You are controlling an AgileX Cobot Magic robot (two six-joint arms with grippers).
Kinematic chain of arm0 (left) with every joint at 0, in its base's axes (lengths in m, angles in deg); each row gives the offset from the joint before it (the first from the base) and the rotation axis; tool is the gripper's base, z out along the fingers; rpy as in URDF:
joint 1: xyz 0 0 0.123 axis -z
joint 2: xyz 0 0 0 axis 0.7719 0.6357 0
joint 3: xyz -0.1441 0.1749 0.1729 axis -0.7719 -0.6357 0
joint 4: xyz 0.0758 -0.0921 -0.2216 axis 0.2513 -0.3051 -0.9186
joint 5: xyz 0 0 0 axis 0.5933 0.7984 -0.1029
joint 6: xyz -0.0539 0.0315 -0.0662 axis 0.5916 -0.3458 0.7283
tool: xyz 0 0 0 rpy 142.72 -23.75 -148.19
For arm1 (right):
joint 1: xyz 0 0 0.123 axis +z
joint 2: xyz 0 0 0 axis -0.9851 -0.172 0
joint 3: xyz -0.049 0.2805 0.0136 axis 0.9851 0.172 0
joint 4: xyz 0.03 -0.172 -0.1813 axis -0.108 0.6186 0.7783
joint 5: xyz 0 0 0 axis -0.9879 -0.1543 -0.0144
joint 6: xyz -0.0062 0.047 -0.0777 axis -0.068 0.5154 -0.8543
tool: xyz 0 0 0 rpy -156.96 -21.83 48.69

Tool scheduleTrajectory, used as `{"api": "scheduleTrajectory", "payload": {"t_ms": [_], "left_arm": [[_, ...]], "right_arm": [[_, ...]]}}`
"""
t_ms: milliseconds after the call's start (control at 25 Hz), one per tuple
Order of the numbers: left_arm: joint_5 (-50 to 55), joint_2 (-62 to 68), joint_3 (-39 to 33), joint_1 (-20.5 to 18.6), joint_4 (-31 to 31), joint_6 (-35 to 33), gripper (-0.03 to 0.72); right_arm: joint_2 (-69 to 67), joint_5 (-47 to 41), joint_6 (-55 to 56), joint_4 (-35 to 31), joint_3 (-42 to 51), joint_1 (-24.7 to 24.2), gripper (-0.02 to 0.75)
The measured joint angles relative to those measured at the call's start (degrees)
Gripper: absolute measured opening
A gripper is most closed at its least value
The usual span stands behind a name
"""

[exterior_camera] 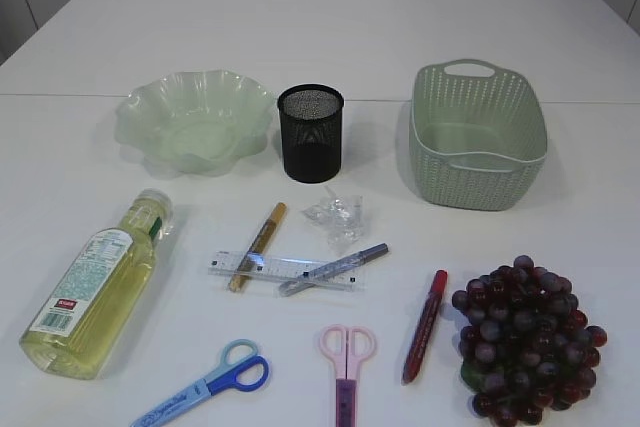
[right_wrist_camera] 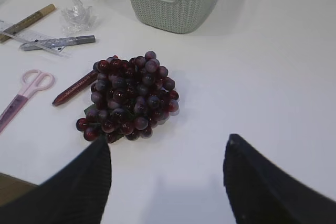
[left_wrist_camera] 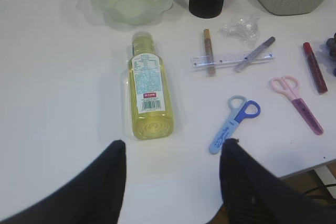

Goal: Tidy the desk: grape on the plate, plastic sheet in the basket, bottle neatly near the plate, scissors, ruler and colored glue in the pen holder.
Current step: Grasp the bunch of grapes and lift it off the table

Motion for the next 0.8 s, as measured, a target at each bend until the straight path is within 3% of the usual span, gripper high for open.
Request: {"api": "scheduleTrajectory", "payload": {"t_ms": [800], "left_arm": [[0.00,0.00,0.00,0.00,0.00,0.00,0.415]], "right_arm": [[0.00,0.00,0.00,0.00,0.00,0.00,0.525]]}}
